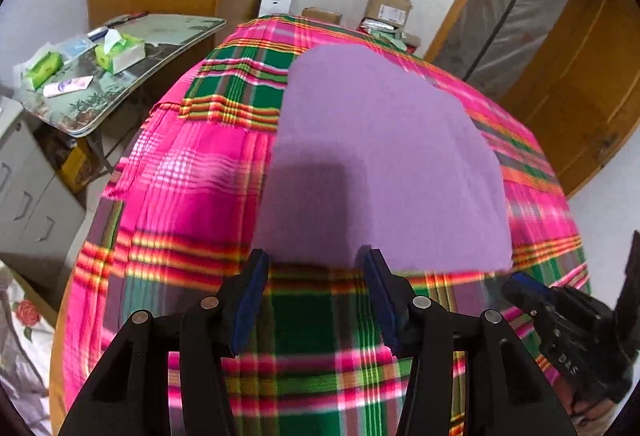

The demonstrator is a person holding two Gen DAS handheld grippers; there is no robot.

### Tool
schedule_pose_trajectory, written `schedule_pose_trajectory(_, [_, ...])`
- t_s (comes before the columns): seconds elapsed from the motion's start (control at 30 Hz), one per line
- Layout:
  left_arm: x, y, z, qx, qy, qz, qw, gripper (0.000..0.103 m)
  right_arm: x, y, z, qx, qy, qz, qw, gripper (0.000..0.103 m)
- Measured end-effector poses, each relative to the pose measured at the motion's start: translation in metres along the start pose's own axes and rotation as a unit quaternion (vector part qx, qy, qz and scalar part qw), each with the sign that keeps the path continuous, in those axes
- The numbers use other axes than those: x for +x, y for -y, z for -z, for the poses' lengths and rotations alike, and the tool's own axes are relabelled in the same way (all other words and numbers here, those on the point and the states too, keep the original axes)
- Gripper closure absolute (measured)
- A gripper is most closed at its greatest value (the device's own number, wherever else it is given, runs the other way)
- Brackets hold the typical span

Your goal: Fold clothes

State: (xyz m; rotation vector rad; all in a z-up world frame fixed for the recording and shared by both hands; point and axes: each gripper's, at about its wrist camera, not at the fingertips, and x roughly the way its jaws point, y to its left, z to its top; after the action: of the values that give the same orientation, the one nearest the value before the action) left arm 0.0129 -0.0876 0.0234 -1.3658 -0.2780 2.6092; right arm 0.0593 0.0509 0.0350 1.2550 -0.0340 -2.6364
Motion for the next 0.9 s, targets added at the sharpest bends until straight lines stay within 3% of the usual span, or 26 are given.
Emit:
schedule_pose_trajectory(0.1, [-0.002,0.009,0.009,0.002,0.01,-0.009,0.9999,0.051,0.0,-0.003,0.006,0.011,-0.006,0.01,1.0,0.086])
schedule_pose_trajectory(0.17, [-0.002,0.013,0.013,0.0,0.015,-0.018,0.9997,0.051,0.002,-0.001,0.009,0.03,-0.018,0.019,0.999,0.08])
schedule_pose_trajectory(0.23, [0.001,0.017,0.018,-0.004,0.017,-0.032,0.9993,0.051,0.004,-0.001,0.013,0.041,-0.027,0.027,0.998,0.068])
schedule_pose_trajectory(0.47, [0.012,0.025,0.026,-0.008,0.013,-0.068,0.9976,0.051,0.003,-0.006,0.018,0.038,-0.021,0.055,0.998,0.056])
schedule_pose_trajectory(0.67, [0.019,0.037,0.029,0.032,0.026,-0.112,0.9928,0.05,0.006,-0.008,0.018,0.034,-0.016,0.078,0.996,0.048])
schedule_pose_trajectory(0.73, [0.021,0.038,0.03,0.041,0.028,-0.116,0.992,0.045,0.007,-0.007,0.018,0.034,-0.014,0.087,0.996,0.037])
schedule_pose_trajectory(0.9, [0.023,0.037,0.029,0.039,0.036,-0.111,0.9924,0.037,0.01,-0.006,0.017,0.036,-0.01,0.107,0.994,0.035])
